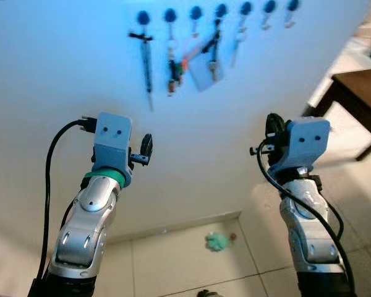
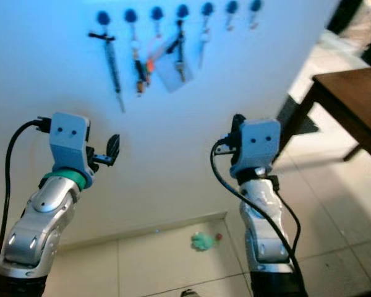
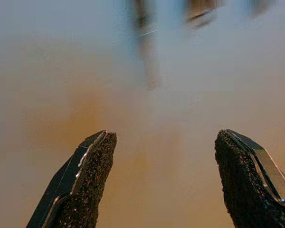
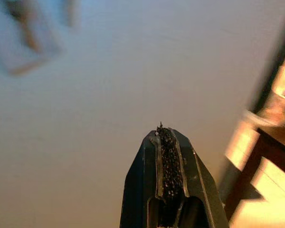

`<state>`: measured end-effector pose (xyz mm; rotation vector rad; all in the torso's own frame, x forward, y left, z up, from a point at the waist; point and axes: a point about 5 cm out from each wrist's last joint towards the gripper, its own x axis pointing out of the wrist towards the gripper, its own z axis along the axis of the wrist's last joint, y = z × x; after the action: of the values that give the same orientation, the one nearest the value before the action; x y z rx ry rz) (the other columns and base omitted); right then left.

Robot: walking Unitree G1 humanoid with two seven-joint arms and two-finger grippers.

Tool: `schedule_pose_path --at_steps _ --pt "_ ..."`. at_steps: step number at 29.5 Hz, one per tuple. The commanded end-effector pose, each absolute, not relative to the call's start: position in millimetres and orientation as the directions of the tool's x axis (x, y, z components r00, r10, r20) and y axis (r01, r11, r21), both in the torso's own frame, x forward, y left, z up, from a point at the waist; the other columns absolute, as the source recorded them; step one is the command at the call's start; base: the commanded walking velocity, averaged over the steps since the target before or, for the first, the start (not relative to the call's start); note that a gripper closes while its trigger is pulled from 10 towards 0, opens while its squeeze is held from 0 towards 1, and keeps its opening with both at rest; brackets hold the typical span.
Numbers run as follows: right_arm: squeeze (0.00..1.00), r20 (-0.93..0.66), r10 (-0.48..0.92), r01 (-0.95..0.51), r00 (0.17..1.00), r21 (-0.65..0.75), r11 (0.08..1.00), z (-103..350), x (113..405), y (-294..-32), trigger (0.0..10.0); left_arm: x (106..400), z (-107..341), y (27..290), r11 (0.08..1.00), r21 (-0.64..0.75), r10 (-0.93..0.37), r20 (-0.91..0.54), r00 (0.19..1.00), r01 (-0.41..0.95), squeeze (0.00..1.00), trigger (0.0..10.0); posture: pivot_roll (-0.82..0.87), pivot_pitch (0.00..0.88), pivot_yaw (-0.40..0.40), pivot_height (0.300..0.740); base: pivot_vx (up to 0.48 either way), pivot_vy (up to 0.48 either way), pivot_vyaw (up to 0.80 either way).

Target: Hang keys on a hook

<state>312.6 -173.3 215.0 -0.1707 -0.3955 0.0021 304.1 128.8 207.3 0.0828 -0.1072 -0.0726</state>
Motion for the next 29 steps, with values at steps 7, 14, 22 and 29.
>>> schedule_pose_path --at_steps 7,14,22,29 --pt "0.00 0.370 0.046 0.012 0.928 -0.152 0.988 212.4 314.7 -170.1 10.0 299.9 208.1 124.0 0.993 0.050 -0.111 0.075 0.991 0.108 0.00 10.0 -0.17 0.087 0.069 0.740 0.000 0.000 -0.80" --pt "0.00 0.368 0.053 0.004 0.928 -0.153 0.988 211.4 313.0 -169.0 10.0 300.3 206.3 134.4 0.988 0.134 -0.088 0.097 0.991 0.075 0.00 10.0 -0.17 0.078 0.077 0.740 0.000 0.000 -0.80" --pt "0.00 0.337 0.153 -0.067 0.929 -0.252 0.965 198.1 312.4 -160.1 10.0 288.5 191.5 155.5 0.924 0.375 -0.146 0.159 0.976 0.077 0.00 10.0 -0.17 0.062 0.068 0.740 0.000 0.000 -0.80" --pt "0.00 0.272 0.191 -0.136 0.943 -0.209 0.968 191.3 313.3 -156.8 10.0 290.6 187.0 159.6 0.936 0.346 -0.124 0.141 0.982 0.069 0.00 10.0 -0.18 0.062 0.063 0.740 0.000 0.000 -0.80"
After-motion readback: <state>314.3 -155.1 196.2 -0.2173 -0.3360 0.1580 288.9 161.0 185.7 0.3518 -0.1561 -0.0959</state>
